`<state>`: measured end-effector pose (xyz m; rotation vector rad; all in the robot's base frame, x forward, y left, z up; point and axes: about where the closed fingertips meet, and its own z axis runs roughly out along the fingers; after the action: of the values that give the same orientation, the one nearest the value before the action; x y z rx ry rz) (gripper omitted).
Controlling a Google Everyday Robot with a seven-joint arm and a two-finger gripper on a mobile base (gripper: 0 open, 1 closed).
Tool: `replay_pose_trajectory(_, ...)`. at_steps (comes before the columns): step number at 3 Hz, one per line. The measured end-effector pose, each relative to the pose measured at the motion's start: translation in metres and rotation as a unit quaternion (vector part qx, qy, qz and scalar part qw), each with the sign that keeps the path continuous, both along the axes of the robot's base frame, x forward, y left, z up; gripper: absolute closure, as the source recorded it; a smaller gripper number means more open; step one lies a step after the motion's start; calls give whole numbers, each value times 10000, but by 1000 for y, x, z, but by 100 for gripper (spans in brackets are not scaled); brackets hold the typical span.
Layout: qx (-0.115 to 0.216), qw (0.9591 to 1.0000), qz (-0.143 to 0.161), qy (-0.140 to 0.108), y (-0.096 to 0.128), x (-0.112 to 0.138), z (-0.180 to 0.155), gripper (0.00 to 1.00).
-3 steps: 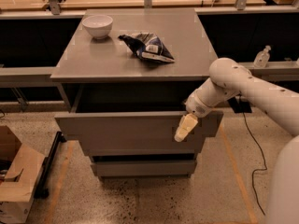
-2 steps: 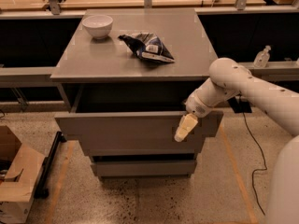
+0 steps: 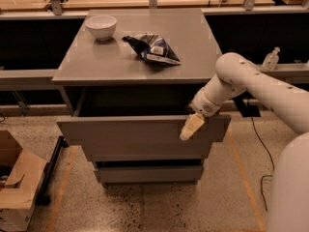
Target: Open top drawer
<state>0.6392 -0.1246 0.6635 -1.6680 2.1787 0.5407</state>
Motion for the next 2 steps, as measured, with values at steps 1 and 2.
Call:
replay_pose_trajectory(1,-162,9996,202,-90,3,0,27,42)
replay_pose_trajectory(2,-291,9991,320,19,4,-11,36,64)
